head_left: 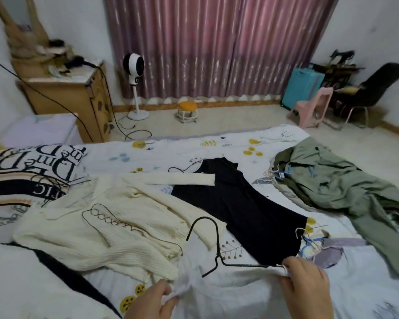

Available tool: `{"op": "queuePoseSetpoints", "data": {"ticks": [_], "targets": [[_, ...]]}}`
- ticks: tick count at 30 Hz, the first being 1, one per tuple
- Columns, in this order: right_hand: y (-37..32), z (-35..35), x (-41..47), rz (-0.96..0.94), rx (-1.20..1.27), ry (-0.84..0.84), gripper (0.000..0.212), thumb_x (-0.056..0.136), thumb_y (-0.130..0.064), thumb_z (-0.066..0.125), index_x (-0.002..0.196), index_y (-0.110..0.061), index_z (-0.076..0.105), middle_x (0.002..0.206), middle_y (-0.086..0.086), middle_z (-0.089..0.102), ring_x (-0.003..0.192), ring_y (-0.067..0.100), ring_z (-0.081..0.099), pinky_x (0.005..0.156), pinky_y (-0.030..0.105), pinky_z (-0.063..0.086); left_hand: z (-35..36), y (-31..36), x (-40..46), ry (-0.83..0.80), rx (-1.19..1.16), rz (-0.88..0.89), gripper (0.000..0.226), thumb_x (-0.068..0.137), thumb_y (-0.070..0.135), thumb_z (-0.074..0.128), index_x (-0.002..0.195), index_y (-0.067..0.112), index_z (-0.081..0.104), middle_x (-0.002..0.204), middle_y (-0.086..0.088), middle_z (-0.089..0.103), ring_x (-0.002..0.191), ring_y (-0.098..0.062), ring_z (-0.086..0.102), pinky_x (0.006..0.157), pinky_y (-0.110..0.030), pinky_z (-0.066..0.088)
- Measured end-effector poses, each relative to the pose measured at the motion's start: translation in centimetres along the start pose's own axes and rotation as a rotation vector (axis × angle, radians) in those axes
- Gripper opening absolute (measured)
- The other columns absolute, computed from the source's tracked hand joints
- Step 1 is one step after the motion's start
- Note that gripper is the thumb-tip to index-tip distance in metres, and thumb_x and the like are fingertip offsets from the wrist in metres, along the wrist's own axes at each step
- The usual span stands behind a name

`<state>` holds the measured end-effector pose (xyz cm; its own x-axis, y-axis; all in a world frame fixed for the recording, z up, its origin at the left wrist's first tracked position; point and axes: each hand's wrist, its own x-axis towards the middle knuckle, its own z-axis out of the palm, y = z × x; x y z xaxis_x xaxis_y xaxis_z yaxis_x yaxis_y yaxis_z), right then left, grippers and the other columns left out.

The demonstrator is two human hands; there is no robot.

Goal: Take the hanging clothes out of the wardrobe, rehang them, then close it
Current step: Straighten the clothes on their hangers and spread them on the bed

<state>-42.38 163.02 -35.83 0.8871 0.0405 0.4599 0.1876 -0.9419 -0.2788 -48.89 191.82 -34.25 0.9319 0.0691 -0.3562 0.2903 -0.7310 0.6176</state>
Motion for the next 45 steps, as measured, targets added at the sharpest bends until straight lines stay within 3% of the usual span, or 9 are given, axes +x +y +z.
{"op": "queuePoseSetpoints", "data": {"ticks": [5,9,12,18,22,27,31,40,45], "targets": [[-2.4,-8.8,-0.5,0.05,-0.001,0.004,0.023,0.059,-0.038,0.04,0.081,-0.031,0.039,0.058,-0.006,0.055,0.077,0.017,0.042,0.061,0.031,0.014,-4.2,4.2,-5.8,0.126,0.173,0.093,0.024,0.093,0.04,0.042,0.071,0.037,0.032,0.063,0.001,0.042,0.057,-0.002,0.04,0.055,-0.012,0.034],[-4.0,-15.8,-1.7,0.051,0.101,-0.054,0.03,0.065,-0.048,0.042,0.092,-0.039,0.052,0.078,-0.017,0.055,0.084,0.003,0.046,0.07,0.024,0.015,-6.9,6.8,-10.3,0.246,0.197,0.2,0.038,0.093,0.037,0.042,0.085,0.063,0.016,0.06,0.003,0.042,0.069,-0.014,0.042,0.06,-0.022,0.033],[-5.0,-20.8,-1.1,0.033,0.152,-0.089,0.042,0.074,-0.061,0.033,0.095,-0.037,0.06,0.09,-0.017,0.057,0.093,0.0,0.047,0.079,0.025,0.016,-8.6,8.5,-12.9,0.401,0.144,0.277,0.027,0.092,0.029,0.048,0.078,0.037,0.026,0.056,0.005,0.042,0.058,-0.014,0.043,0.053,-0.024,0.032],[-5.1,-27.5,0.6,0.09,0.088,-0.157,0.009,0.091,-0.012,0.055,0.082,-0.016,0.054,0.082,0.003,0.059,0.081,0.025,0.051,0.064,0.031,0.03,-10.9,13.1,-16.4,0.618,-0.029,0.393,0.032,0.085,0.014,0.06,0.069,0.03,0.036,0.051,0.006,0.043,0.051,-0.007,0.04,0.046,-0.021,0.024],[-4.0,-29.3,1.3,0.128,0.112,-0.014,0.01,0.091,-0.01,0.055,0.082,-0.009,0.051,0.078,0.008,0.057,0.075,0.028,0.049,0.062,0.034,0.029,-11.4,15.6,-17.2,0.653,-0.028,0.446,0.028,0.081,0.015,0.062,0.076,0.031,0.04,0.064,0.003,0.054,0.063,-0.022,0.05,0.051,-0.028,0.031],[0.1,-30.9,3.4,0.063,0.154,0.137,0.011,0.09,-0.008,0.055,0.084,0.001,0.056,0.073,0.012,0.057,0.07,0.036,0.053,0.065,0.039,0.036,-10.2,19.2,-17.5,0.594,0.14,0.448,0.019,0.082,0.026,0.063,0.098,0.03,0.054,0.09,0.015,0.053,0.091,-0.015,0.054,0.07,-0.026,0.035],[4.5,-31.0,5.9,0.021,0.179,0.162,0.009,0.089,-0.002,0.055,0.082,0.001,0.057,0.073,0.013,0.058,0.07,0.037,0.053,0.071,0.043,0.038,-7.9,22.2,-17.4,0.541,0.259,0.454,0.032,0.09,0.042,0.052,0.064,0.029,0.038,0.065,0.009,0.045,0.064,-0.005,0.042,0.054,-0.021,0.027],[10.6,-29.8,10.0,-0.086,0.21,0.138,0.007,0.086,0.003,0.056,0.081,0.0,0.059,0.073,0.012,0.06,0.069,0.033,0.053,0.076,0.042,0.038,-2.6,24.3,-15.0,0.481,0.091,0.517,0.048,0.077,0.058,0.036,0.064,0.015,0.051,0.059,0.0,0.052,0.065,-0.016,0.052,0.056,-0.023,0.033],[10.9,-26.4,11.8,-0.11,0.27,0.142,0.014,0.085,-0.009,0.051,0.076,-0.002,0.059,0.066,-0.001,0.048,0.063,0.019,0.04,0.077,0.041,0.036,-1.3,23.3,-12.5,0.588,0.057,0.558,0.038,0.076,0.057,0.032,0.068,0.021,0.04,0.056,0.013,0.047,0.054,-0.005,0.044,0.053,-0.016,0.03]]}}
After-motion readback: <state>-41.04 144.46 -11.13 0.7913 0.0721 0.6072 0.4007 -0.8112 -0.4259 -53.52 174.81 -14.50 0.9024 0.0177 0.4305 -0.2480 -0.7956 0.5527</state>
